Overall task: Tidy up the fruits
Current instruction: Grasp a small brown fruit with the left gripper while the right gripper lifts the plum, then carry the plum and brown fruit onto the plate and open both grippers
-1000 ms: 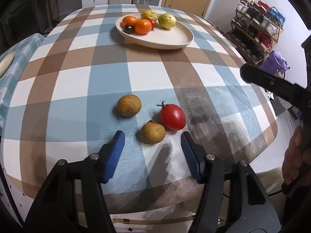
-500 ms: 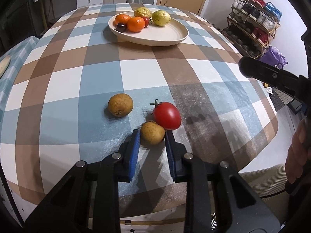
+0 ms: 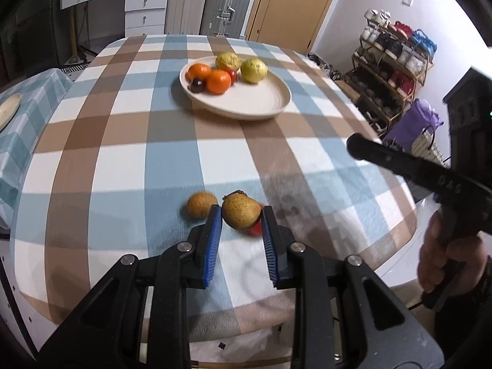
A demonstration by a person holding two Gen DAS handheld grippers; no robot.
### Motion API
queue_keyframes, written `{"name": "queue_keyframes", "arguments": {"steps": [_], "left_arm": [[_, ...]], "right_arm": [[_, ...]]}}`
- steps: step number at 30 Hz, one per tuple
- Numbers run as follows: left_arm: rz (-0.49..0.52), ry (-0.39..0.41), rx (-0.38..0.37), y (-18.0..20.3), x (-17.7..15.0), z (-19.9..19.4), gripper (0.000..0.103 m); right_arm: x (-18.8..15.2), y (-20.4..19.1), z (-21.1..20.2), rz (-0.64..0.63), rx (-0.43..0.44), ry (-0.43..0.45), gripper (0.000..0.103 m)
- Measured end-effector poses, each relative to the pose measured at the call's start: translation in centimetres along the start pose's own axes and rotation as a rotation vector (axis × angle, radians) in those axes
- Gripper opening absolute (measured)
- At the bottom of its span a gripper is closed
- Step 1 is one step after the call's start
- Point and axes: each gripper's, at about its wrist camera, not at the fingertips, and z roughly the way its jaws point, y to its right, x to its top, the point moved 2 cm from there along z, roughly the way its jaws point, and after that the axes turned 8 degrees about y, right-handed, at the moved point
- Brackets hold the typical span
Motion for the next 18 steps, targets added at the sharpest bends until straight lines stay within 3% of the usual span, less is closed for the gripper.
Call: {"name": "queue_keyframes", "arguments": {"steps": [9, 18], "left_arm": [[0.017, 0.049, -0.031, 1.2, 7.8, 2.3, 0.023], [0.038, 0.039, -0.063, 2.2, 15.6, 10.1, 0.023]], "right_arm": [[4.6, 1.6, 1.8, 0.069, 0.050, 0.032, 0.027], [9.9, 4.9, 6.5, 0.075, 0.047, 0.047, 0.027]]}}
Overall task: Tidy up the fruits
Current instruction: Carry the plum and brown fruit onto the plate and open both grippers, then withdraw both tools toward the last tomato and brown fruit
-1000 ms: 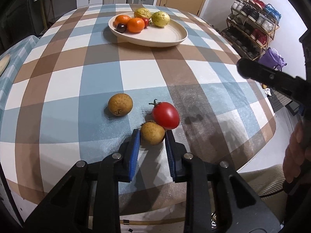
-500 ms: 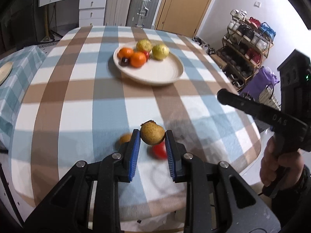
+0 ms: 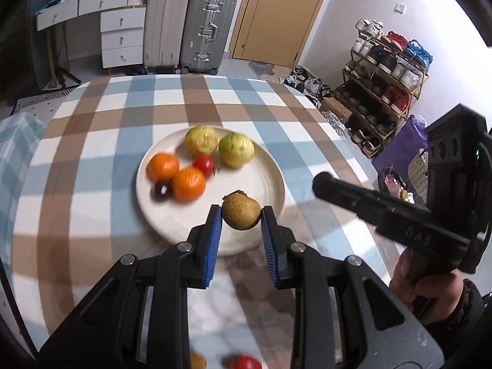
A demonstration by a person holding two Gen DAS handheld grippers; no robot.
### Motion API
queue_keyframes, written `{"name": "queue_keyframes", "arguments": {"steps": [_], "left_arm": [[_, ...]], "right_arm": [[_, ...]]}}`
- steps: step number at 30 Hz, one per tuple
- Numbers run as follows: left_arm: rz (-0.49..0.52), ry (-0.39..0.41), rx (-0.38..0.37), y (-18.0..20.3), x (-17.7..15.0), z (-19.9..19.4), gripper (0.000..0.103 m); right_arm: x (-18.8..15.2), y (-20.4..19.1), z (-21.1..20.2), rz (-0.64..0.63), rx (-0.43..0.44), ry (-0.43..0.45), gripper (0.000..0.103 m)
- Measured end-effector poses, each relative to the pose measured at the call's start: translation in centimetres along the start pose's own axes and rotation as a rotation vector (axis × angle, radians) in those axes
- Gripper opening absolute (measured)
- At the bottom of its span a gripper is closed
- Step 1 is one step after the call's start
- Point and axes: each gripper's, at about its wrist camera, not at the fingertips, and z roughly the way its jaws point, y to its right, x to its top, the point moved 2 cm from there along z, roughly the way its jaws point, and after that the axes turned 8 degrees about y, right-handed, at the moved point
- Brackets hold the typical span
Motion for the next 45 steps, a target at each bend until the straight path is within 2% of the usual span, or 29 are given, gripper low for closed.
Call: {"name": "queue_keyframes", "arguments": {"steps": [6, 12, 20, 23, 26, 29, 31, 37, 41, 43, 45], "left_arm": [[-0.042, -0.055, -0.055, -0.7, 2.7, 6.4, 0.023], [-0.050, -0.122, -0.068, -0.7, 3.0, 11.3, 0.023], [-0.075, -0.142, -0.043, -2.0, 2.5, 13.8, 0.023], [-0.086, -0.149, -0.066, -2.2, 2.6, 14.1, 0.023], [-0.111, -0.149, -0.067, -2.7, 2.7, 14.1, 0.024], [-0.140, -0.149, -0.080, -3.2, 3.0, 13.8, 0.025], [-0.145, -0.145, -0.089, -3.3, 3.1, 13.2, 0.034], [-0.143, -0.097, -0.100, -2.7, 3.3, 9.2, 0.055], [-0.116, -0.043, -0.076, -1.8, 3.2, 5.3, 0.066], [-0.083, -0.010, -0.039, -1.2, 3.0, 3.0, 0.076], [-0.055, 0.027, -0.013, -0.7, 2.8, 0.8, 0.081]], "right_arm": [[1.9, 2.8, 4.5, -0.038, -0.045, -0.043, 0.027], [2.3, 4.0, 7.9, -0.122, -0.073, -0.080, 0.027], [2.0, 4.8, 10.3, -0.183, -0.094, -0.128, 0.027], [1.8, 5.1, 11.0, -0.161, -0.085, -0.142, 0.027], [1.9, 5.0, 11.4, -0.167, -0.097, -0.145, 0.027], [2.0, 5.0, 11.5, -0.161, -0.089, -0.135, 0.035], [2.1, 4.8, 10.9, -0.152, -0.064, -0.121, 0.048], [2.6, 4.4, 7.1, -0.125, -0.082, -0.033, 0.058], [2.4, 3.8, 3.8, -0.095, -0.087, 0.019, 0.066], [2.1, 3.1, 2.1, -0.092, -0.084, 0.041, 0.067], [1.8, 2.3, 0.6, -0.087, -0.077, 0.057, 0.076]]}}
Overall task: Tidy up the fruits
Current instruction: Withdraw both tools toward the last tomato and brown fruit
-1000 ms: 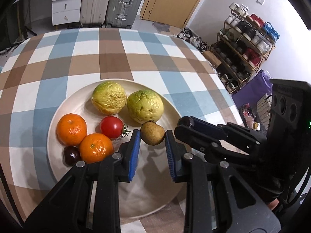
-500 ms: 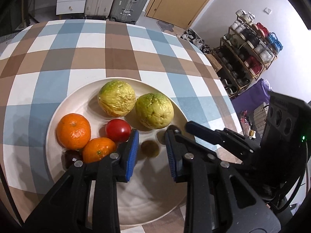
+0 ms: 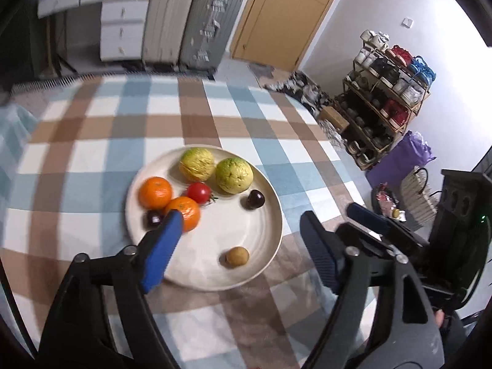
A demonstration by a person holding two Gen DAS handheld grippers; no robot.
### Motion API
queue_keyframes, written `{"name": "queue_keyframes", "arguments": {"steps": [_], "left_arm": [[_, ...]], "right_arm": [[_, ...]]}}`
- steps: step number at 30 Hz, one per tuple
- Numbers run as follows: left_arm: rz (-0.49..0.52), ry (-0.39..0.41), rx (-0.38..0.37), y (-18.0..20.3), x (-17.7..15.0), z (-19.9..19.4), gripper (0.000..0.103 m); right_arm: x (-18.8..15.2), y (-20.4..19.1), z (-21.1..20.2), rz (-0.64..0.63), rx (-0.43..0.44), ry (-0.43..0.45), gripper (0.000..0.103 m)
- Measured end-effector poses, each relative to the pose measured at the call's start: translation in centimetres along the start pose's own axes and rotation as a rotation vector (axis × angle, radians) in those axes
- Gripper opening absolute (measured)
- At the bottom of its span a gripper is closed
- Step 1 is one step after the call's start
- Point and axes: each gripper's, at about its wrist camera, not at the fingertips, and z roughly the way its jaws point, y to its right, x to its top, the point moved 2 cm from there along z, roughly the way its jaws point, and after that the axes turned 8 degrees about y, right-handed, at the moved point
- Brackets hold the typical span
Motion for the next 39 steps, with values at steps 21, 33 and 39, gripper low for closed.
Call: {"name": "queue_keyframes", "arguments": {"steps": [21, 33, 39], "left_arm": [[0.069, 0.282, 0.261, -0.3, -9.0, -20.5, 0.102], [-0.006, 0.205, 0.301, -5.1, -14.4, -18.6, 0.102], [-0.096, 0.131, 0.275, -7.0, -14.2, -16.4, 0.102]], "right_arm": [[-5.1, -10.4, -11.1, -0.103, 0.098, 0.134, 0.101], [-14.0, -13.1, -6.4, -0.212, 0.104, -0.157, 0.101], [-16.1, -13.2, -4.2, -0.247, 0.089, -0.233, 0.088]]}}
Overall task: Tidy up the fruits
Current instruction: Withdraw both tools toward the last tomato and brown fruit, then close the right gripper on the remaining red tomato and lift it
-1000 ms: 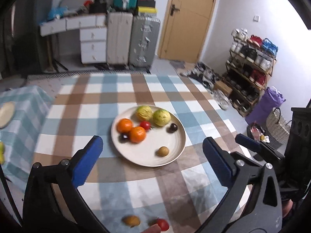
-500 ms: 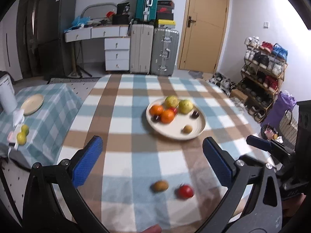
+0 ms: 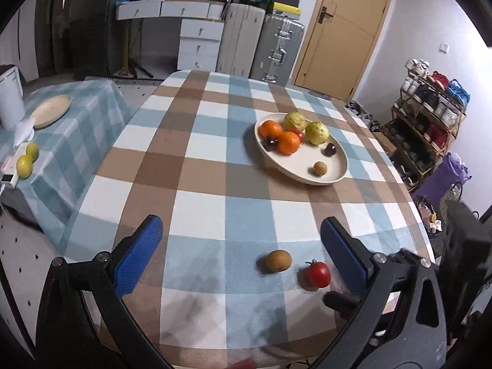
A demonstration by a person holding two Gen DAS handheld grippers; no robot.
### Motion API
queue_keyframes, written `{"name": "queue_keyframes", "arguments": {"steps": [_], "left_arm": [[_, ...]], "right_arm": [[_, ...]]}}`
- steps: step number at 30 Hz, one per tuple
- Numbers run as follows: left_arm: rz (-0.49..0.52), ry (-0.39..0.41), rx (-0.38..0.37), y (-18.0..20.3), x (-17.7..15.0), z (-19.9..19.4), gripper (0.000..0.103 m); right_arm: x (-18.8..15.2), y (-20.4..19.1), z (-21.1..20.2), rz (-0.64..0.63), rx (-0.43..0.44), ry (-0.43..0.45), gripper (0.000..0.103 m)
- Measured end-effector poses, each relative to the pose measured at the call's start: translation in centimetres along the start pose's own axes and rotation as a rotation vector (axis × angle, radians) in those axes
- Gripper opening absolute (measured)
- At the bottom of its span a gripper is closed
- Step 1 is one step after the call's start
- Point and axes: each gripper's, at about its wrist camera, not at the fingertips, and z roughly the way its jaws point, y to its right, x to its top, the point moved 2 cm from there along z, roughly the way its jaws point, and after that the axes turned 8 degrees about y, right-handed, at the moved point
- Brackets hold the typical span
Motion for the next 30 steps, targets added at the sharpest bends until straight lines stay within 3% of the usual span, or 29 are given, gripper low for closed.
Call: {"name": "queue_keyframes", "arguments": {"steps": [1, 5, 9, 10, 16, 30], "left_arm": [[0.000, 0.001, 0.001, 0.0, 0.1, 0.1, 0.102], [0.010, 0.000, -0.014, 0.4, 0.1, 0.3, 0.102], [0.010, -0.010, -0.022, 0.7, 0.1, 0.4, 0.102], [0.007, -0.014, -0.026, 0.7, 0.0, 0.4, 0.102], [0.002, -0.030, -0.018, 0.6, -0.2, 0.9, 0.102], [-0.007, -0.096, -0.027, 0.4, -1.3, 2.7, 0.102]], "right_arm": [[-0.2, -0.1, 0.5, -0.005, 0.003, -0.017, 0.081], [-0.7, -0.2, 1.8, -0.013, -0.004, -0.061, 0.076], [-0.5, -0.3, 2.3, -0.027, -0.009, -0.063, 0.064], [-0.5, -0.3, 2.5, -0.024, -0.011, -0.070, 0.056], [-0.7, -0.6, 3.2, -0.031, 0.008, -0.103, 0.029], [0.7, 0.3, 1.3, 0.021, 0.009, -0.050, 0.028]]}}
